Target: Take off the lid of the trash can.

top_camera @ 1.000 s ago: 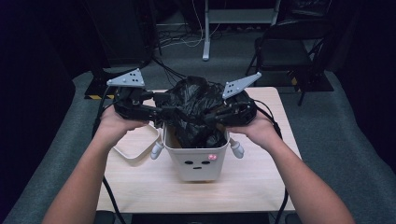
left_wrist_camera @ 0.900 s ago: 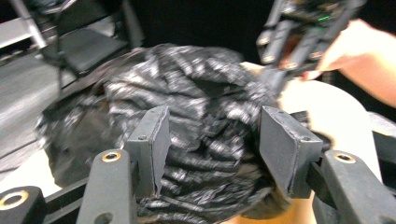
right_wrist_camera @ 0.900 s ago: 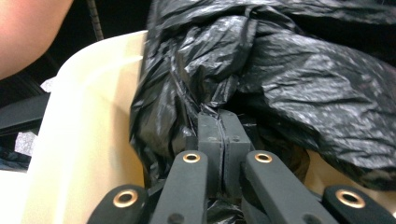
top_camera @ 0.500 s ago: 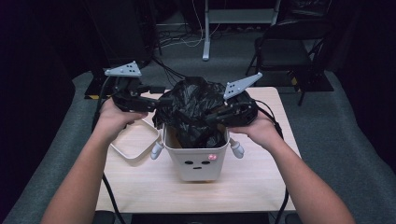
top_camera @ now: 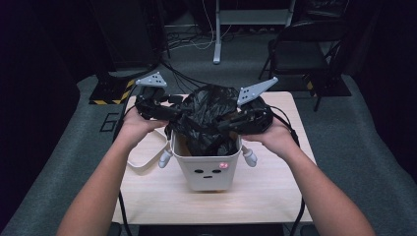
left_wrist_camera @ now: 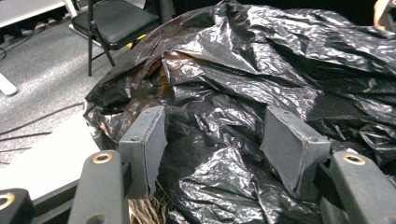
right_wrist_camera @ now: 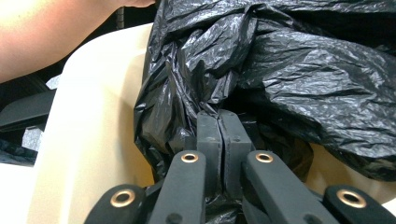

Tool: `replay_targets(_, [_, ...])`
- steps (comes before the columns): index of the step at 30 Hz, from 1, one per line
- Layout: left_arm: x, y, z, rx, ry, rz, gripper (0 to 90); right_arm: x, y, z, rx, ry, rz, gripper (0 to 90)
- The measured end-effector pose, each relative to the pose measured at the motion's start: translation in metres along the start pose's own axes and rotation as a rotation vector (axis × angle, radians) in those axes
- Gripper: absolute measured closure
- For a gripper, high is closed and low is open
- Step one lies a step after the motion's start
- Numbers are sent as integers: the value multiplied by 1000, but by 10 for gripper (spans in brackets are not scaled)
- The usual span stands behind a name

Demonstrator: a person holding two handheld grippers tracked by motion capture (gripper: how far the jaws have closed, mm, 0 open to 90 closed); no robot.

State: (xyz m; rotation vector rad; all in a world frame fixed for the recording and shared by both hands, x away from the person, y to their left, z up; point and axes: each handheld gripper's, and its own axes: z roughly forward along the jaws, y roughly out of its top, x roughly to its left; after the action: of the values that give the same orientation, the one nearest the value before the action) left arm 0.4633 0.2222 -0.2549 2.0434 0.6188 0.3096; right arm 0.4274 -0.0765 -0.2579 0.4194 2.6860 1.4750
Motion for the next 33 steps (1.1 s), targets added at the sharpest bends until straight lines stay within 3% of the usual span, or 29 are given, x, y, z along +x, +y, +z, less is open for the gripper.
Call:
replay_targets(4, [2, -3, 6, 17, -18, 15, 444, -1, -2, 1, 1, 4, 2, 884])
replay_targets(9, [2, -2, 12, 46, -32, 32, 572, 1, -4, -3, -6, -2, 3, 861])
replay_targets(15, [3, -1, 14, 53, -16, 41, 747, 3, -8, -17, -49, -20, 17, 795])
replay_targets(18, [0, 4, 7, 33, 2, 51, 775, 3, -10, -25, -56, -32, 18, 785])
replay_targets(24, [-10, 22, -23, -63, 44, 93, 834, 2, -12, -40, -93, -70, 22, 740])
replay_targets(26, [-18, 26, -32, -88, 26, 113, 844, 1, -10, -46, -111, -83, 27, 715])
replay_targets(33, [-48, 21, -33, -45, -59, 196, 847, 7, 1, -60, -155, -118, -7, 574])
